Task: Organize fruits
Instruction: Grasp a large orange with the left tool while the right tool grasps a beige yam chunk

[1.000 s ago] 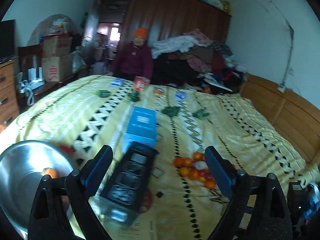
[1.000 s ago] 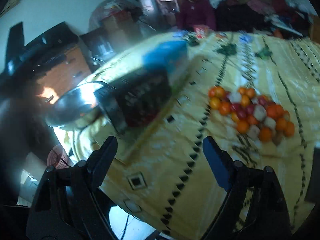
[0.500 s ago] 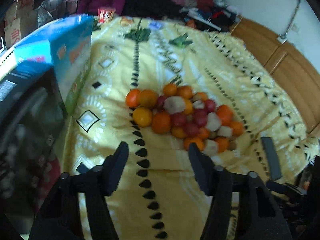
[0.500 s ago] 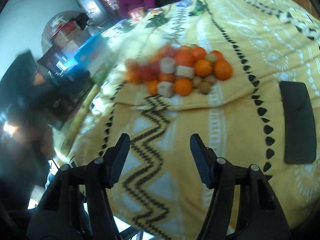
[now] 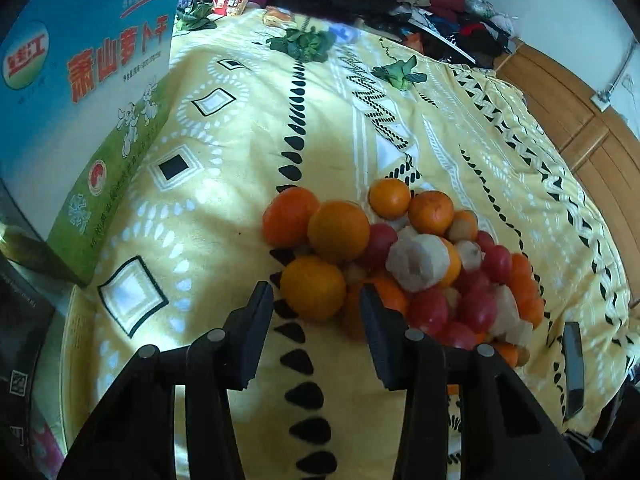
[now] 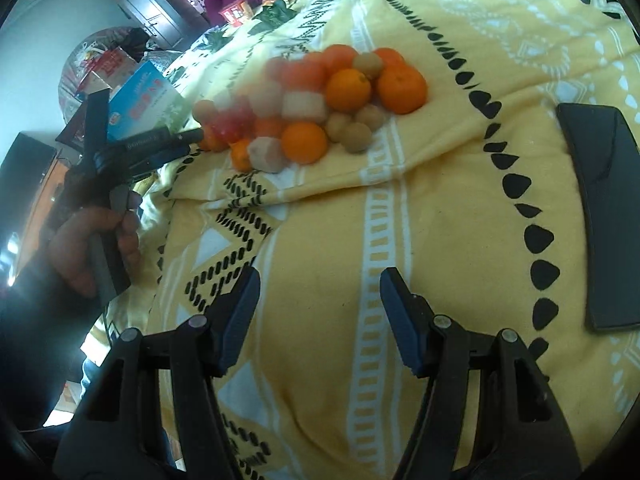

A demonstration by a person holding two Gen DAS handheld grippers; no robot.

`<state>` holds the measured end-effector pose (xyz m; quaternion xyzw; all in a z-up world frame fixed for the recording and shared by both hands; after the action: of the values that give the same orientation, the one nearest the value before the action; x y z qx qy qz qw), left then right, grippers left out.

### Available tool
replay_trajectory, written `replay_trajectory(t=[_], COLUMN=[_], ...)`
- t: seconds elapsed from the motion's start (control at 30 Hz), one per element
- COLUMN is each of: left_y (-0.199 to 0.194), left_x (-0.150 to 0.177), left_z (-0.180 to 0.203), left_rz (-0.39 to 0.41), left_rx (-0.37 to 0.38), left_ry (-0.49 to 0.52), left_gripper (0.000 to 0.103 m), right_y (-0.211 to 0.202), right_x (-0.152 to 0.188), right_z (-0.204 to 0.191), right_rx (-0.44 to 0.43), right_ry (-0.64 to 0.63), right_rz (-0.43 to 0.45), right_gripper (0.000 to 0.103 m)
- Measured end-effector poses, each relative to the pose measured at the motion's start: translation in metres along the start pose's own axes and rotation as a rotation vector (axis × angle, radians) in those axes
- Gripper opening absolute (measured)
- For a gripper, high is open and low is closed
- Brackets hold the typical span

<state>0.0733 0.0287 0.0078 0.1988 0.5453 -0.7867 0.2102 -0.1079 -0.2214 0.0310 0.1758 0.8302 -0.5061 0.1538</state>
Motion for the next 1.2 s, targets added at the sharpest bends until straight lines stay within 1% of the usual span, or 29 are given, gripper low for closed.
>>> replay_trajectory(t=[0.17,0.27,0.3,0.33,0.37,0.43,0.53,0.6,0.67,0.77,0.9,0.97,1.07,1.2], left_y=[0.010,0.018,0.017,0.016,0.013,0.002,-0.025,-0.045,-0.064,-0.076,-0.066,-0.062,-0.056,-0.048], left_x=[-0.005,-0.003,-0.002,-0.002,-0.002,0.001,0.009,0.017,0.030,0.053,0.077,0.083,0.085,0.088], left_z=[-0.005,-0.012,-0.010,-0.006,-0.002,0.003,0.007,0.010,0.011,0.009,0.006,0.006,0.004,0.001], left_rz=[-0.014,-0.035,-0.031,-0.032,-0.025,-0.005,0.026,0.031,0.016,-0.031,-0.079,-0.071,-0.061,-0.062], left_rx=[0.009,0.041,0.043,0.044,0.027,0.017,0.037,0.041,0.055,0.046,0.027,0.028,0.022,0.026], left_ry=[-0.023,-0.057,-0.048,-0.035,-0.016,0.006,0.025,0.054,0.078,0.125,0.152,0.158,0.153,0.151], left_gripper=[0.046,0.046,0.039,0.036,0.036,0.036,0.036,0.036,0.036,0.036,0.036,0.036,0.042,0.042], right_y=[0.003,0.004,0.004,0.004,0.003,0.003,0.001,0.000,0.000,0.001,0.006,0.008,0.010,0.017], right_x=[-0.001,-0.001,-0.001,0.000,0.000,-0.002,-0.002,-0.003,-0.002,0.000,0.002,0.003,0.003,-0.011], right_z=[-0.001,-0.002,-0.002,-0.002,-0.002,-0.005,-0.009,-0.012,-0.017,-0.025,-0.038,-0.045,-0.052,-0.056], right_rx=[0.002,0.004,0.006,0.009,0.012,0.017,0.020,0.019,0.017,0.005,-0.018,-0.028,-0.034,-0.033], right_ry=[-0.016,-0.012,-0.012,-0.014,-0.016,-0.021,-0.032,-0.041,-0.054,-0.072,-0.095,-0.107,-0.130,-0.142], right_rz=[-0.005,-0.007,-0.007,-0.008,-0.008,-0.006,0.002,0.007,0.009,0.004,-0.008,-0.016,-0.023,-0.009], right_gripper=[0.064,0.064,0.064,0.064,0.064,0.063,0.063,0.063,0.063,0.063,0.063,0.063,0.063,0.063])
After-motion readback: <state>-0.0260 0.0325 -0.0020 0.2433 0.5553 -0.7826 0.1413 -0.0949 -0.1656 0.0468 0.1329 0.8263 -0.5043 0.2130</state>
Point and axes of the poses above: each gripper's, at about its wrist camera, not at the fingertips, and y roughly the way its jaws point, z to its right, x to its underside, the point moved 4 cm from there along y, roughly the way its jaws point
